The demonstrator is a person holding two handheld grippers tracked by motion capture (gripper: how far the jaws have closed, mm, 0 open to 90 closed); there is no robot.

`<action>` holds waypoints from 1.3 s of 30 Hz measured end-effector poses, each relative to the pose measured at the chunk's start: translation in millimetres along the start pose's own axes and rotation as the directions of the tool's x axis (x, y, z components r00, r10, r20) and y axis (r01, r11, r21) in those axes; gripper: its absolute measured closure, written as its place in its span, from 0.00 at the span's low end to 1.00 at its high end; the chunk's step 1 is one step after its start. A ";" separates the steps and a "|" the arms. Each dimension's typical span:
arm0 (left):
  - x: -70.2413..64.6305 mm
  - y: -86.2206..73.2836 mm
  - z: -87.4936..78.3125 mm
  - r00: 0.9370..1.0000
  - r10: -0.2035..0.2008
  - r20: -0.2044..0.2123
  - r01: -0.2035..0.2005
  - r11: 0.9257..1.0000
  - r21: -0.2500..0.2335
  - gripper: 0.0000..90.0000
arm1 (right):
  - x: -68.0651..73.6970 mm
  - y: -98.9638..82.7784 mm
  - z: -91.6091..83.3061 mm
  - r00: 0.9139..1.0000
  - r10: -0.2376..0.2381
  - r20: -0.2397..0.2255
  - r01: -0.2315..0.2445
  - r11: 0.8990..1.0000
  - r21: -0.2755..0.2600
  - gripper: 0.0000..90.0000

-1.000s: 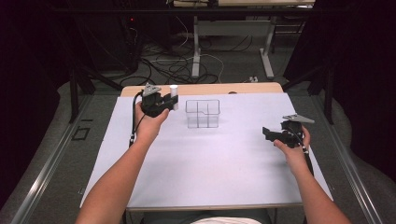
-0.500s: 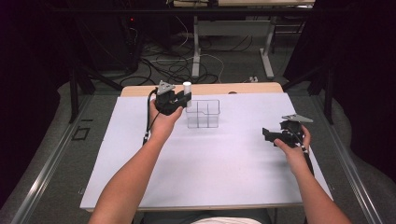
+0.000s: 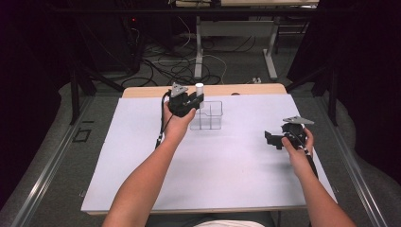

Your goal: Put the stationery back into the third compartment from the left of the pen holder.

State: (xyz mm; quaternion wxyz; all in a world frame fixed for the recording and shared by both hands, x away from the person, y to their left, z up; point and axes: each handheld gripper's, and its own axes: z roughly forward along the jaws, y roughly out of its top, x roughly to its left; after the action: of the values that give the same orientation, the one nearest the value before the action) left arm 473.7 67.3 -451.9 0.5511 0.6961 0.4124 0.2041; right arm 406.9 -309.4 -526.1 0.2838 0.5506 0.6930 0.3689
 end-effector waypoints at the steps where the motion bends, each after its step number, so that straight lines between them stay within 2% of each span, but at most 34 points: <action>1: -0.9 -0.7 1.7 1.000 0.002 0.004 -0.002 1.000 0.001 0.76 | 0.0 -0.1 0.1 1.000 0.001 -0.001 -0.001 1.000 0.001 0.00; 4: -4.3 -3.7 7.2 1.000 0.012 0.005 -0.012 1.000 0.012 0.76 | 0.2 0.1 -0.4 1.000 -0.003 -0.003 0.003 1.000 0.001 0.00; 13: -8.0 -11.6 20.4 1.000 0.007 0.009 -0.008 1.000 0.029 0.76 | 0.4 -0.7 0.2 1.000 0.001 -0.007 -0.001 1.000 0.004 0.00; 23: -8.4 -17.3 28.8 1.000 0.009 0.015 -0.010 0.998 0.054 0.76 | 0.5 -1.7 1.3 1.000 -0.004 -0.012 0.004 1.000 0.009 0.00; 39: -15.5 -23.0 41.1 0.999 0.012 0.033 -0.014 0.998 0.067 0.76 | -0.5 -2.6 1.3 1.000 -0.002 -0.010 0.002 1.000 0.010 0.00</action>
State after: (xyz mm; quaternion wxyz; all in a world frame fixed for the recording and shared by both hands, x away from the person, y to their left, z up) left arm 487.0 31.5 -483.6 0.5326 0.7203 0.4054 0.1821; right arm 406.6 -309.9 -529.0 0.2778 0.5494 0.6968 0.3680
